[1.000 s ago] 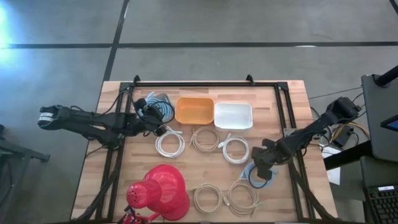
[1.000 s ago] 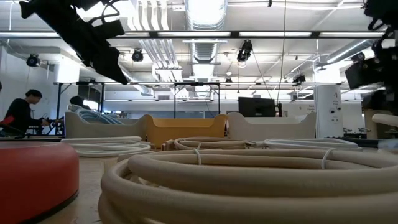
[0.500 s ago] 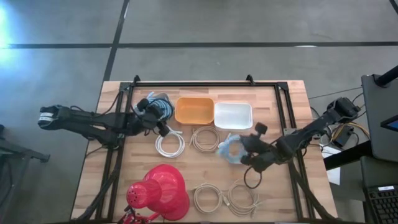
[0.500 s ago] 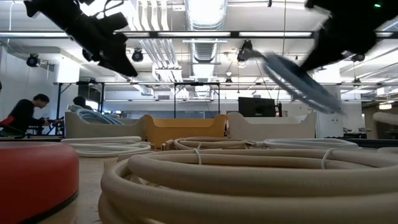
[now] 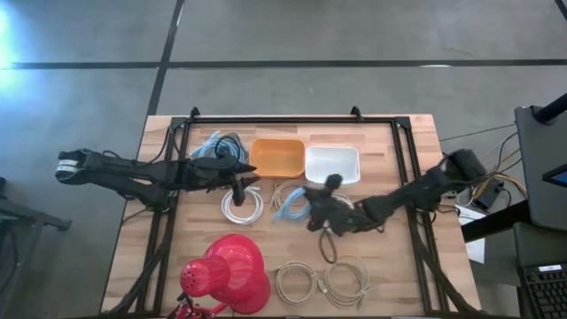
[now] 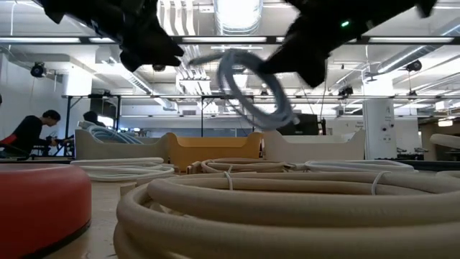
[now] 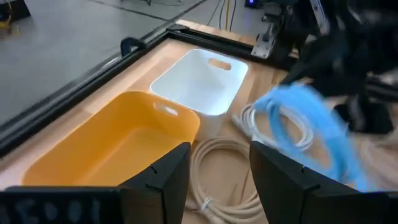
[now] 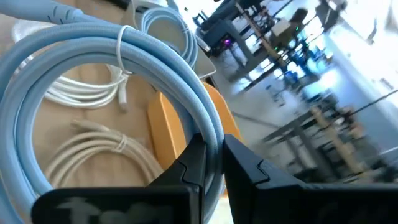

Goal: Sort HDMI cables
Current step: Put the light blue HDMI cable into the gray bin

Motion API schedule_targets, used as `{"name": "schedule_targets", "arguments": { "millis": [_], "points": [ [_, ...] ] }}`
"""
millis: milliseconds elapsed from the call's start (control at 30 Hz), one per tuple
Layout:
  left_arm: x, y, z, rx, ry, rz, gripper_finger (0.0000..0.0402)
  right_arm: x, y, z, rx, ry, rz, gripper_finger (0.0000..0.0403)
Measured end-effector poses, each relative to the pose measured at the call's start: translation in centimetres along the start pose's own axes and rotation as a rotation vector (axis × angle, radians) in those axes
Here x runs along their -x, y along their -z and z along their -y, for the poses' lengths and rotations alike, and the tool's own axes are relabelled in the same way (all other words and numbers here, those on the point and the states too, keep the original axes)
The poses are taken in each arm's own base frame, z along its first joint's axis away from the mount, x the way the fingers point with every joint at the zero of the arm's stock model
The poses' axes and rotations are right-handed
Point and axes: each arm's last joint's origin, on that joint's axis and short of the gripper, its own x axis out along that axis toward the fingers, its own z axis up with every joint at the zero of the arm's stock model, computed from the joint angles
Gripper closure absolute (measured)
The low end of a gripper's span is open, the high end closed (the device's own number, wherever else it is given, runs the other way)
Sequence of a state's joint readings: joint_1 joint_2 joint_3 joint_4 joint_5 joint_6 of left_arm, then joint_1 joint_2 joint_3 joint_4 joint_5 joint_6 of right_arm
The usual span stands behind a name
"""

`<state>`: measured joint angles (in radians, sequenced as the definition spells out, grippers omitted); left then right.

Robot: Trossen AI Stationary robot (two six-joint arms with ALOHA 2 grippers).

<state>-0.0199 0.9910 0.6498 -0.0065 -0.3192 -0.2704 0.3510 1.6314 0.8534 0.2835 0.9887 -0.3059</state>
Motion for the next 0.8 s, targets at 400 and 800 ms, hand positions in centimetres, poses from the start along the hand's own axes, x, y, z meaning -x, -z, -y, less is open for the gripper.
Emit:
{"name": "schedule_targets", "arguments": {
  "millis": [400,800],
  "points": [
    [-2.7,2.0,0.4,0.095,-0.021,-0.114,0.0225,-8.5,-3.8,-4.6,0.354,0.121,-0.105,0.0374],
    [-5.4,4.7,0.6,0.036,-0.06,-0.254,0.0225,-11.5,-3.2,-7.3,0.549,0.239,-0.233,0.0374]
  ]
}}
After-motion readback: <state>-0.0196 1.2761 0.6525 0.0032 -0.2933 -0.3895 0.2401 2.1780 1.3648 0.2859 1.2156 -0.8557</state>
